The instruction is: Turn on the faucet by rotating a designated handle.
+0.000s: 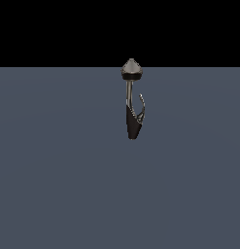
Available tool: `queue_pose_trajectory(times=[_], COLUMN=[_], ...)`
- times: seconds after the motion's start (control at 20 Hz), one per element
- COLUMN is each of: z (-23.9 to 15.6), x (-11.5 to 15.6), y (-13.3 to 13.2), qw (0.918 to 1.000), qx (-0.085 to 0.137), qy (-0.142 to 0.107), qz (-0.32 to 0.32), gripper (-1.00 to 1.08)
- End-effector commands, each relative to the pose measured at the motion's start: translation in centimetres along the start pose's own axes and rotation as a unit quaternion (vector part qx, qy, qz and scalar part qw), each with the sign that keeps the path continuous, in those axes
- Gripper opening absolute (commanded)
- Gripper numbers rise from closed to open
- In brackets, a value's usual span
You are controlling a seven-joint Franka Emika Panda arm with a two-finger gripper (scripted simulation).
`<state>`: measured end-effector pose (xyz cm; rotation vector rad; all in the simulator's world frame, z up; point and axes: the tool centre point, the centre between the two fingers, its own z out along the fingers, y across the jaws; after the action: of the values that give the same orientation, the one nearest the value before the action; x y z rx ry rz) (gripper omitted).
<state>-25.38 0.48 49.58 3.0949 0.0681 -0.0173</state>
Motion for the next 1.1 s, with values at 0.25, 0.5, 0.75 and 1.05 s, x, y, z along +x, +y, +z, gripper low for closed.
queue_pose_trajectory(times=[0.25, 0.5, 0.75, 1.05], z=[0.1, 0.4, 1.1, 2.5], x=[0.8, 2.4, 4.8, 9.0], y=[-0.1, -0.3, -0.5, -0.6], qw=[0.9999, 0.9989, 0.9951, 0.9829], qx=[0.009, 0.029, 0.058, 0.103], qy=[-0.004, -0.012, -0.025, -0.049], qz=[0.012, 0.036, 0.076, 0.145], gripper=[-1.00, -1.00, -1.00, -1.00])
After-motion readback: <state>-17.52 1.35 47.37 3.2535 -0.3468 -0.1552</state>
